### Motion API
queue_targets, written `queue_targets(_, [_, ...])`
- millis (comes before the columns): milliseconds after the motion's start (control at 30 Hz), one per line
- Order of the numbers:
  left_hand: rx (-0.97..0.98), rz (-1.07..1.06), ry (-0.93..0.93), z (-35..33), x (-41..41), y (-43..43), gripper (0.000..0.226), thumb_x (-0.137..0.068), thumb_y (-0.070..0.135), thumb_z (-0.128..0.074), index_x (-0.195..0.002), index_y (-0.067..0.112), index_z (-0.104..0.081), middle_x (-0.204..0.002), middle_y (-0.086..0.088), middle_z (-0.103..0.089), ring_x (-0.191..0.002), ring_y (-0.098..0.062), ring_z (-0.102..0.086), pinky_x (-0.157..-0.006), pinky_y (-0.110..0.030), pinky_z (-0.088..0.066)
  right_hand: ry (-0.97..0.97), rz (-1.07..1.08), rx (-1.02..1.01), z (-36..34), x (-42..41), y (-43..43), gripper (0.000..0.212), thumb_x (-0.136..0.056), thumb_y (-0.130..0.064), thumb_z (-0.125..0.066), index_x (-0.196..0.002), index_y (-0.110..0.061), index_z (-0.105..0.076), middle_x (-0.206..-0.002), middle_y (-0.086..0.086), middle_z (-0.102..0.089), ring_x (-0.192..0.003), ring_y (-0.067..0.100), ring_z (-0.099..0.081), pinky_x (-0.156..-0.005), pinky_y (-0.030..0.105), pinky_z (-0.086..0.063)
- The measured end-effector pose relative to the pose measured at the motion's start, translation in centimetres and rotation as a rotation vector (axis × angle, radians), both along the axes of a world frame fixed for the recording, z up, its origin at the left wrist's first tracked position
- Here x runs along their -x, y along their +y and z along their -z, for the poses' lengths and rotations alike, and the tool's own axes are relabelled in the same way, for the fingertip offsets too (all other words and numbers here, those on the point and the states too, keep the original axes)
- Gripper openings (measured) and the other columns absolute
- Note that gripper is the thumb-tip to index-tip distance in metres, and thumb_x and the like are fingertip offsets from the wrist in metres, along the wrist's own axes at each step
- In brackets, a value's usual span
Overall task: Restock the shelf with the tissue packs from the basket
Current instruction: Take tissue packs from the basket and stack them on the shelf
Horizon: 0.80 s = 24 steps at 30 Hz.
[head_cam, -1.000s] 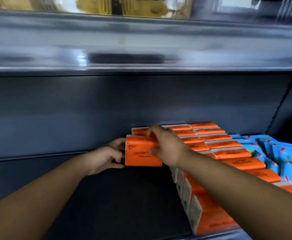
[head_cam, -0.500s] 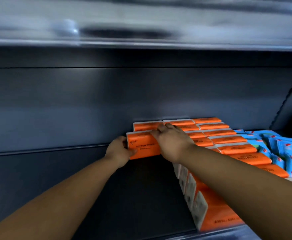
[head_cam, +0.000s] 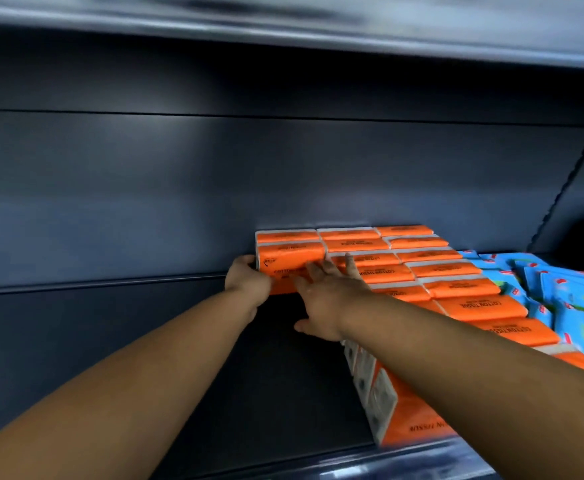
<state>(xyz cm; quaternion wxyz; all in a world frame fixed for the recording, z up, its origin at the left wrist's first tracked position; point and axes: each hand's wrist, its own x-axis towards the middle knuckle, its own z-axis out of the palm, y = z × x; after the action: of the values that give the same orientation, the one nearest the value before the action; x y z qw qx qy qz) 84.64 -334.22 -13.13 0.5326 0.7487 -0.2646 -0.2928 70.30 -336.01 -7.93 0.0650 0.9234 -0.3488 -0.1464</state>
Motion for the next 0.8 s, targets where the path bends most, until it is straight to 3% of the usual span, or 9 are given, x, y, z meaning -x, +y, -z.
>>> queue_targets(133, [-0.007, 0.097, 0.065, -1.1, 0.4, 0.2, 0.039, -0.084, 0.008, -0.054, -0.121, 0.014, -0.061, -0.105, -0.007, -0.068, -0.098, -0.022, -0.062, -0.091, -0.036, -0.051, -0.036, -0.002, -0.013, 0.1, -0.1, -0.2, 0.082, -0.091, -0.053, -0.053, -0.155, -0.023, -0.011, -0.162, 0.010, -0.006, -0.149, 0.032, 0.001, -0.116, 0.061, 0.009])
queue_targets(267, [-0.108, 0.219, -0.035, -0.5, -0.2, -0.7, 0.087, -0.062, 0.028, -0.043, -0.144, 0.004, -0.035, -0.134, -0.018, -0.054, -0.120, -0.031, -0.053, -0.107, -0.046, -0.042, -0.083, -0.035, -0.035, -0.3, 0.1, 0.0, 0.078, -0.090, -0.051, -0.055, -0.153, -0.024, -0.018, -0.160, 0.006, -0.015, -0.148, 0.029, -0.007, -0.116, 0.061, 0.007])
queue_targets(367, [-0.170, 0.191, -0.079, -2.5, 0.4, 0.8, 0.071, -0.068, 0.023, -0.049, -0.135, 0.000, -0.045, -0.123, -0.018, -0.058, -0.110, -0.030, -0.056, -0.102, -0.043, -0.045, -0.115, -0.055, -0.050, -1.2, 0.6, 0.5, 0.077, -0.091, -0.047, -0.054, -0.154, -0.026, -0.015, -0.160, 0.003, -0.018, -0.148, 0.028, -0.011, -0.116, 0.059, 0.005])
queue_targets(433, [-0.192, 0.183, -0.134, -4.0, 1.0, 2.6, 0.035, -0.084, 0.014, -0.054, -0.117, 0.002, -0.055, -0.108, -0.012, -0.060, -0.091, -0.022, -0.057, -0.086, -0.033, -0.049, -0.124, -0.067, -0.063, -2.0, 1.2, 1.1, 0.076, -0.092, -0.045, -0.054, -0.154, -0.027, -0.014, -0.160, 0.001, -0.019, -0.147, 0.027, -0.015, -0.117, 0.059, 0.001])
queue_targets(500, [-0.268, 0.194, -0.279, -4.6, 0.8, 3.8, 0.026, -0.090, 0.013, -0.056, -0.115, 0.007, -0.055, -0.106, -0.012, -0.057, -0.082, -0.019, -0.054, -0.069, -0.028, -0.045, -0.140, -0.078, -0.062, -2.8, 1.9, 1.7, 0.073, -0.092, -0.045, -0.054, -0.153, -0.027, -0.017, -0.157, 0.001, -0.026, -0.145, 0.026, -0.022, -0.118, 0.057, -0.006])
queue_targets(567, [-0.347, 0.251, -0.469, -5.0, 0.2, 5.0, 0.052, -0.089, 0.020, -0.062, -0.138, 0.011, -0.044, -0.129, -0.013, -0.053, -0.108, -0.025, -0.055, -0.080, -0.029, -0.045, -0.152, -0.080, -0.036, -3.6, 2.7, 2.5, 0.068, -0.092, -0.045, -0.053, -0.150, -0.026, -0.025, -0.152, 0.003, -0.034, -0.140, 0.027, -0.031, -0.116, 0.053, -0.018])
queue_targets(633, [-0.401, 0.315, -0.623, -6.0, 0.1, 6.8, 0.071, -0.088, 0.021, -0.065, -0.148, 0.012, -0.030, -0.145, -0.011, -0.043, -0.126, -0.027, -0.047, -0.095, -0.031, -0.042, -0.178, -0.071, -0.005, -4.2, 3.5, 3.3, 0.062, -0.091, -0.045, -0.053, -0.146, -0.024, -0.032, -0.146, 0.005, -0.041, -0.134, 0.028, -0.039, -0.110, 0.048, -0.030])
queue_targets(800, [-0.486, 0.417, -0.841, -8.3, 0.5, 11.3, 0.085, -0.085, 0.022, -0.067, -0.153, 0.019, -0.017, -0.149, -0.010, -0.036, -0.126, -0.027, -0.046, -0.097, -0.031, -0.044, -0.196, -0.052, 0.022, -5.8, 5.6, 6.1, 0.059, -0.090, -0.043, -0.054, -0.142, -0.022, -0.037, -0.141, 0.006, -0.045, -0.129, 0.029, -0.043, -0.101, 0.044, -0.039])
